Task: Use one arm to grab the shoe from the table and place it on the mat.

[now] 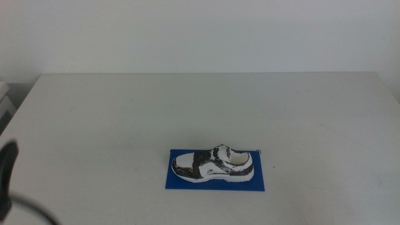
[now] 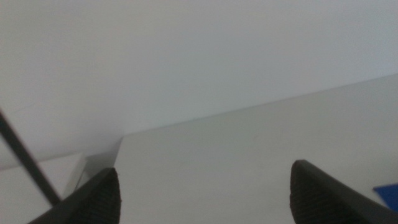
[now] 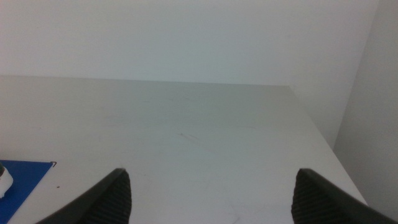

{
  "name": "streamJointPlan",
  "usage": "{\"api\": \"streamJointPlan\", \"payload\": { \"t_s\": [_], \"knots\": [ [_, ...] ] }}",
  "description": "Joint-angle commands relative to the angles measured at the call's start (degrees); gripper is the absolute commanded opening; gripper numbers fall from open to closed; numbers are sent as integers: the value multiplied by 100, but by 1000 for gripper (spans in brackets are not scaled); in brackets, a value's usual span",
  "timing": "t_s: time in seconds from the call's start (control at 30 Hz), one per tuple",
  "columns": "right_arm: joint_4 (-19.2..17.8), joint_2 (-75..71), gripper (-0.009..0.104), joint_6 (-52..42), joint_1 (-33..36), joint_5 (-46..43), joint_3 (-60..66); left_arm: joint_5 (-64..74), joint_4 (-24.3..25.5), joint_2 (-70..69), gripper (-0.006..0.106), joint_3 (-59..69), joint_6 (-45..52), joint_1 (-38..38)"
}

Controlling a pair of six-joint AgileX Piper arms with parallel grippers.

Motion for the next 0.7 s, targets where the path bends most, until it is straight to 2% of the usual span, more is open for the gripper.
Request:
{"api": "streamJointPlan", "payload": {
  "t_s": [0.0, 0.23, 0.43, 0.67],
  "knots": [
    [-49, -121, 66, -72, -27, -454, -54, -332, 55, -463, 94, 254, -58, 118],
    [-49, -121, 66, -72, -27, -454, -54, 44, -621, -1933, 94, 1262, 95, 621],
    [-49, -121, 66, -72, -27, -454, -54, -154, -653, -2218, 94, 1814, 36, 631],
    [-49, -121, 66, -72, -27, -454, -54, -308, -617, -2207, 94, 1830, 38, 631]
  ]
}}
